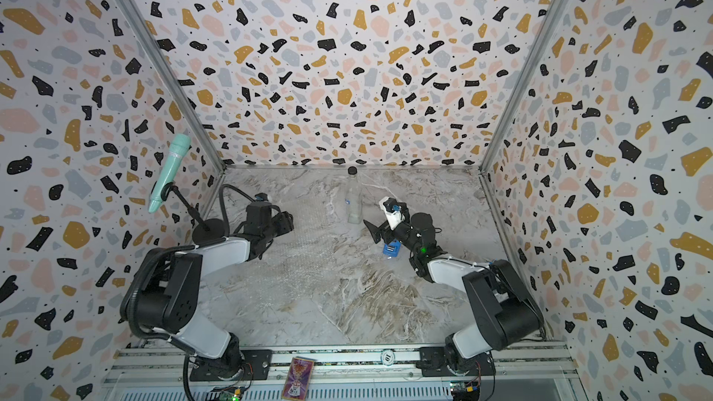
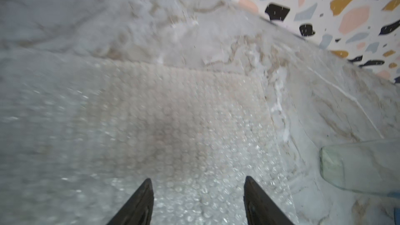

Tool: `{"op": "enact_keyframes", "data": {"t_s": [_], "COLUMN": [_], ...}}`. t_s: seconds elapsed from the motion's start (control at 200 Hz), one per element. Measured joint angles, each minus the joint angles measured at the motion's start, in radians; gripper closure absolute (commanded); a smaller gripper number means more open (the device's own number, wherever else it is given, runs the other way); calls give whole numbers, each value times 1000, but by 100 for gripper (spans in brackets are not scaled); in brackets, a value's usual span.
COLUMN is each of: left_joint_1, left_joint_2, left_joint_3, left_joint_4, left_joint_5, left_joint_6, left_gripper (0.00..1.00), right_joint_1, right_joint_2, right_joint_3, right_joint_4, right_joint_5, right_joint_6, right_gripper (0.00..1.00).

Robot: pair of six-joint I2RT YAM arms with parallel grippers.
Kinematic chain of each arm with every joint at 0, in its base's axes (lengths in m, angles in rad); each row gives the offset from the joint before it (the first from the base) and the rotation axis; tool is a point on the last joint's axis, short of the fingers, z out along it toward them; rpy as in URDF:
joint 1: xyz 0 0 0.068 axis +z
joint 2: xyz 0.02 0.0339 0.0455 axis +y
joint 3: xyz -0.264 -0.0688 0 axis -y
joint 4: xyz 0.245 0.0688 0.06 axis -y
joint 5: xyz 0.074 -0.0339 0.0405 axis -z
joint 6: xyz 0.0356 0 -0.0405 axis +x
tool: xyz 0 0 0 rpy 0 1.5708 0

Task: Wrap wine bottles in bubble wrap
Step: Pick up the wine bottle from the center of the board.

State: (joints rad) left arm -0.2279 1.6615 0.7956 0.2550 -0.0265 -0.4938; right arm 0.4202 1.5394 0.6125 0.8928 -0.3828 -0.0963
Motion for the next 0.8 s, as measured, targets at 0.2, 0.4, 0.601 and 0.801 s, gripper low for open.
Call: {"op": "enact_keyframes", "data": {"t_s": [0.2,0.4,0.601,0.801], "left_joint_1": [-84,-88,-87,-87], "left_joint_2": [119,185,213,226], "left_joint_3": [91,144,161,174], "left_joint_4": [-38,-46,-45,-38], "left_joint_5": [40,52,55,55], "left_joint_6": [-25,-32,-35,-32], "left_gripper": [38,38,38,38], "right_joint_1": [-15,-30,-53,-73], "right_joint_2": [144,241,350,440], "right_joint_3": [119,208,330,446], "right_joint_4": [22,42,40,18], "right_joint_5": [-145,-215,-258,-335], "right_joint_6": [-34,-52,-51,-40], "right_gripper": [1,1,1,1]}}
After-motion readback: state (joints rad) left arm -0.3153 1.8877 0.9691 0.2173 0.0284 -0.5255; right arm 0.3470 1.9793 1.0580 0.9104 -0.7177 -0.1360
